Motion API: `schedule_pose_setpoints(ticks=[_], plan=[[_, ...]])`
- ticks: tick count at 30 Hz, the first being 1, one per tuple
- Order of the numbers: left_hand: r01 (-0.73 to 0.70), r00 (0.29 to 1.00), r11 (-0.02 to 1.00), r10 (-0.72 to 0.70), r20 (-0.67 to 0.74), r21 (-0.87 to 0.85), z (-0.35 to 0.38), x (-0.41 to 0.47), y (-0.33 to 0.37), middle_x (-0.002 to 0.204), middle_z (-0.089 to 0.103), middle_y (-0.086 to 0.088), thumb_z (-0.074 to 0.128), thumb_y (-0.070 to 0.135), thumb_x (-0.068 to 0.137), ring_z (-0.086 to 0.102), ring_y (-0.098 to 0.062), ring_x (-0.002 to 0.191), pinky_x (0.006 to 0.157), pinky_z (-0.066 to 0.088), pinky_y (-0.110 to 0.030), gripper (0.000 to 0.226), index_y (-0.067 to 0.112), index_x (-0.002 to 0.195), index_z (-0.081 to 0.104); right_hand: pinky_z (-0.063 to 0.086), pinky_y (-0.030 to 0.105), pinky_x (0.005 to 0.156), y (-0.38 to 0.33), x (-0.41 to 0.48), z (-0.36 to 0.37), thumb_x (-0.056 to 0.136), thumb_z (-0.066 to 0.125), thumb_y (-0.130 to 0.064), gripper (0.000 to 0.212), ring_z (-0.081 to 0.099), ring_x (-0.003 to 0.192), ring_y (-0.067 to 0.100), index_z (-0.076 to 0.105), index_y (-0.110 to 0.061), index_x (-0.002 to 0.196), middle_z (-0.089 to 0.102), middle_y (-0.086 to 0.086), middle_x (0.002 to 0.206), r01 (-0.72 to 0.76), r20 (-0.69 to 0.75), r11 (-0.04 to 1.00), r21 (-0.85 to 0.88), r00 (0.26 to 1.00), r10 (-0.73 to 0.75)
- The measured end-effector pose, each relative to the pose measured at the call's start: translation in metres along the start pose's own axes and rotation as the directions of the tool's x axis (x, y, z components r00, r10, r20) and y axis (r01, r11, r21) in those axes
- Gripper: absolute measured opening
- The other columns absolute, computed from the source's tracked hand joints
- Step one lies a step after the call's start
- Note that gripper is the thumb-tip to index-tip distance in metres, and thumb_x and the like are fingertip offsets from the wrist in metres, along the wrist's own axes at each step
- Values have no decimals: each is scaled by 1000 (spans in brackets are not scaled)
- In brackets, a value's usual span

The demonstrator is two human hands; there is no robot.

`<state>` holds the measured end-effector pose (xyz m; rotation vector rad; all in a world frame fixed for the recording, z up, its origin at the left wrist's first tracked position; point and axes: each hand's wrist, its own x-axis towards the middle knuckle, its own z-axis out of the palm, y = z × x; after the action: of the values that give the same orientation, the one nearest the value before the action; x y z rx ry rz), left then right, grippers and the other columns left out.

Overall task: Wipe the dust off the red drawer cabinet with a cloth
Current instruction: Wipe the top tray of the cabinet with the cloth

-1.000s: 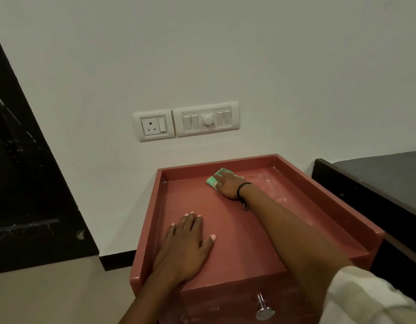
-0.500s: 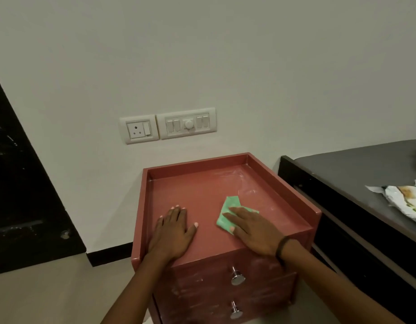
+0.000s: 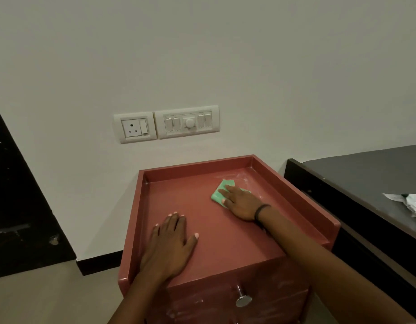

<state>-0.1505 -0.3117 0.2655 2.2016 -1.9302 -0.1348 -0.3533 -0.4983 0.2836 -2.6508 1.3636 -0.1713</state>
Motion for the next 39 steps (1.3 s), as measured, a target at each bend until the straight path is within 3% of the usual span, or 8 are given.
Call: schedule_pose_setpoints(ticks=[5,8,11,14,23,28,39], plan=[[9,1000,1000,-9,-3,4,4,3,-3,171,-5,3,15,64,101,-5,-13,157,128,-2,-40,74,26,163,0,26,48,120,5,83,-13,105,24,-39,52,29,148,30,31,-23,154,24,8,164,-40,42,999,7,998,40],[8,1000,1000,-8,-12,5,5,6,-5,171,-5,5,14,65,101,-6,-11,157,127,-3,-39,74,27,163,0,25,51,120,7,98,-14,102,24,-44,50,27,148,26,36,-35,150,24,1,162,-34,19,998,43,999,33],[6,1000,1000,-6,-5,2,4,3,-5,171,-4,4,16,63,102,-4,-12,157,128,-1,-39,72,27,163,1,25,47,120,7,88,-10,104,24,-41,51,29,148,29,33,-28,152,24,7,163,-49,18,999,17,999,49],[11,1000,1000,-10,15,-3,0,1,-2,171,-2,3,17,62,102,-2,-14,157,128,0,-40,72,25,163,3,24,44,120,11,55,-8,104,24,-37,52,29,148,30,32,-21,154,28,10,162,-75,5,997,15,997,75],[14,1000,1000,-14,26,3,-2,2,8,171,2,-6,17,57,104,1,-20,157,127,2,-45,71,18,162,7,23,42,121,15,-112,9,104,30,-41,51,26,150,20,31,-31,154,26,-1,164,-81,-78,996,29,994,83],[-76,995,995,80,53,-72,5,13,51,171,7,-3,25,54,105,4,-16,157,127,4,-43,69,17,162,14,22,40,122,11,-144,19,102,30,-42,52,24,151,15,32,-33,153,25,-4,164,-92,-127,995,46,987,98],[-89,996,995,90,11,-40,12,19,58,171,1,2,21,58,104,-1,-13,157,127,1,-39,71,22,163,7,22,46,121,52,9,-17,104,25,-38,54,24,150,31,28,-21,155,22,12,164,-197,-6,980,-4,980,197]])
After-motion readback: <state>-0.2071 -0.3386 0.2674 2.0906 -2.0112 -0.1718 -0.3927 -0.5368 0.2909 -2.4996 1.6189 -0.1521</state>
